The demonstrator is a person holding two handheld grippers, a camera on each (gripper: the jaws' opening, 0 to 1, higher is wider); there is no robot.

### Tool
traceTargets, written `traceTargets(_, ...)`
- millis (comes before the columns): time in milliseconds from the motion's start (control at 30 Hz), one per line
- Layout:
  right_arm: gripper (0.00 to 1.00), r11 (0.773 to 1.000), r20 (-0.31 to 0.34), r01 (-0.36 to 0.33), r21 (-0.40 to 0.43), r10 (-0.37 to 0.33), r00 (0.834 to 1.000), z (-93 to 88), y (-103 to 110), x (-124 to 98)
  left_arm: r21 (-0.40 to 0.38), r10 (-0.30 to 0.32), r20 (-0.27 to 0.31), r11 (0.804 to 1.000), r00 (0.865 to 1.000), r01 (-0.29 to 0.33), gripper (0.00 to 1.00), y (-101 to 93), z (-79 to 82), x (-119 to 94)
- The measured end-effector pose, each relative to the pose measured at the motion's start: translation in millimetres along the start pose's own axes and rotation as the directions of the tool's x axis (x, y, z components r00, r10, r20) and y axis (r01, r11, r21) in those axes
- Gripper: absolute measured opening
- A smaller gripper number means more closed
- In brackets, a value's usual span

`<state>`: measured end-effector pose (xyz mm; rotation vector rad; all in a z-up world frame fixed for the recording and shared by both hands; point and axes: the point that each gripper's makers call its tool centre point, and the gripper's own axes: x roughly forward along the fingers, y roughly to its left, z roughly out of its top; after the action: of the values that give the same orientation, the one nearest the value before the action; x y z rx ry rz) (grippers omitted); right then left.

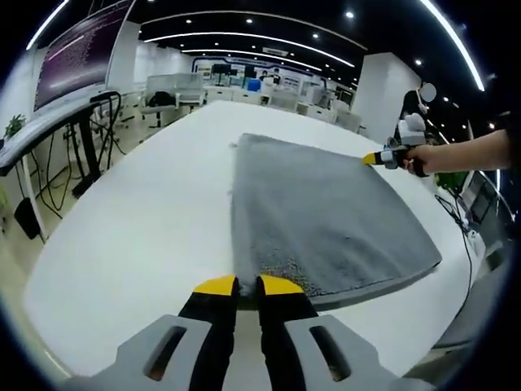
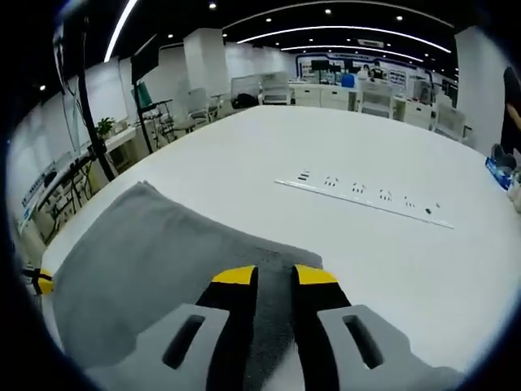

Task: Fold the towel on the table until its edges align and the towel forms a compact rectangular stack.

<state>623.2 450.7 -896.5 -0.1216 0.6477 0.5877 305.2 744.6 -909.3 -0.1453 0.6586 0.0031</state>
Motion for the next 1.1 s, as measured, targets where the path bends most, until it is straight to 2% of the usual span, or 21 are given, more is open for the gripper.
traceTargets(133,0.15,0.999,0.007,0.037,-0.003,-0.037,0.999,-2.2,-14,-4,-0.009,0.007,-0.018,1.0,1.0,-0.007,0.1,1.7,0.5,1)
traceTargets(233,0.15,0.998,-0.022,0.058,-0.022,-0.058,0.998,-11.0,-20,-2,-0.002,0.011,-0.027,1.0,1.0,-0.011,0.1,0.2,0.5,1)
traceTargets(333,0.13,0.999,-0.044,0.047,-0.023,-0.048,0.998,-21.1,-20,0,0.01,0.015,-0.025,1.0,1.0,-0.014,0.1,0.5,0.5,2)
traceTargets(400,0.05,1.0,-0.03,0.001,-0.001,-0.001,1.0,-23.1,-12,4,0.002,0.019,-0.028,1.0,0.999,-0.019,0.09,1.6,1.2,2)
traceTargets(433,0.03,1.0,-0.026,-0.005,-0.019,0.004,1.0,-19.5,-11,0,-0.001,0.024,-0.04,1.0,0.999,-0.024,0.09,1.8,2.3,3)
traceTargets(467,0.03,0.997,-0.035,0.001,-0.083,-0.004,0.999,-18.7,-14,-1,0.01,0.027,-0.054,1.0,0.998,-0.027,0.09,1.0,2.1,3)
traceTargets(500,0.03,0.993,-0.039,-0.014,-0.113,0.01,0.999,-18.1,-12,3,0.027,0.033,-0.069,0.999,0.997,-0.031,0.09,0.8,2.0,4)
traceTargets(667,0.02,0.995,-0.035,-0.021,-0.093,0.018,0.999,-18.2,-13,3,0.075,0.044,-0.104,0.997,0.994,-0.037,0.08,-2.3,-0.9,7)
traceTargets(833,0.01,0.956,-0.064,-0.045,-0.291,0.028,0.998,-19.8,-12,1,0.121,0.064,-0.128,0.991,0.99,-0.048,0.08,-0.8,0.8,7)
traceTargets(967,0.01,0.97,-0.049,-0.05,-0.236,0.04,0.998,-23.6,-17,-5,0.17,0.083,-0.136,0.984,0.987,-0.06,0.07,-1.5,0.8,7)
traceTargets(1100,0.01,0.966,-0.06,-0.061,-0.251,0.048,0.997,-26.5,-21,-7,0.193,0.086,-0.133,0.979,0.987,-0.059,0.07,-7.2,0.8,6)
